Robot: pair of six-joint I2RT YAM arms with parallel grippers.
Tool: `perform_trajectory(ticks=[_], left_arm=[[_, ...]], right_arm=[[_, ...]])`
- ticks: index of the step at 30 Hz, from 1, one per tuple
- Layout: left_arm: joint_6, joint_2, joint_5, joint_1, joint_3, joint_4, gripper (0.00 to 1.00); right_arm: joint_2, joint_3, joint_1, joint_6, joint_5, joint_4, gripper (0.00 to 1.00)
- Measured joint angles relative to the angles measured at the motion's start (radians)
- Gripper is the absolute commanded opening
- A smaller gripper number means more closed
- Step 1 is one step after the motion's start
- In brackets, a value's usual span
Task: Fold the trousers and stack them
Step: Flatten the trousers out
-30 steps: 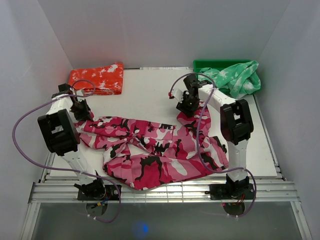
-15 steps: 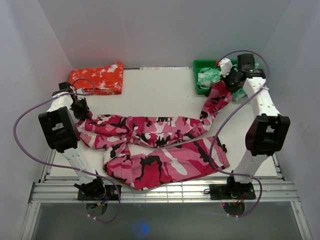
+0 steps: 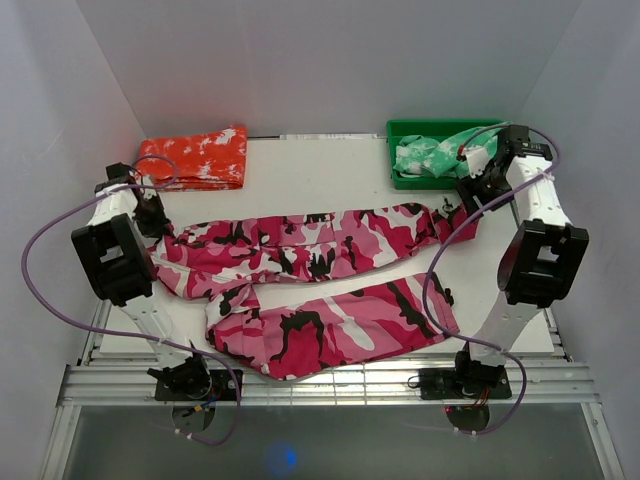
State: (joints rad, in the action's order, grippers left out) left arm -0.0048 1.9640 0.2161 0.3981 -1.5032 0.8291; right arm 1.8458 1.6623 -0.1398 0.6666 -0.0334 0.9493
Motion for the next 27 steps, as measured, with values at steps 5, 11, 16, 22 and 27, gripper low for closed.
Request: perform_trajectory(ticks=[5, 11, 16, 22, 27], left_arm=[[-0.011, 0.0, 0.004, 0.002, 0.009, -0.007, 0.0], [-0.011, 0.0, 0.009, 0.002, 0.038, -0.028, 0.0], [-0.011, 0.0, 0.014, 0.004, 0.04, -0.03, 0.0], [-0.011, -0.001, 0.014, 0.005, 0.054, -0.043, 0.0], [0.001, -0.003, 0.0, 0.01, 0.081, -0.066, 0.0]], right_arm=[[-0.086, -0.05, -0.003, 0.079, -0.146, 0.178, 0.7], [-0.299, -0.446, 0.196, 0.121, -0.144, 0.174, 0.78], [-0.238, -0.597, 0.258, 0.08, -0.056, 0.048, 0.78], [-0.209, -0.685, 0.252, 0.055, 0.033, -0.109, 0.08], [-0.187, -0.623, -0.071, 0.155, 0.143, -0.119, 0.08]])
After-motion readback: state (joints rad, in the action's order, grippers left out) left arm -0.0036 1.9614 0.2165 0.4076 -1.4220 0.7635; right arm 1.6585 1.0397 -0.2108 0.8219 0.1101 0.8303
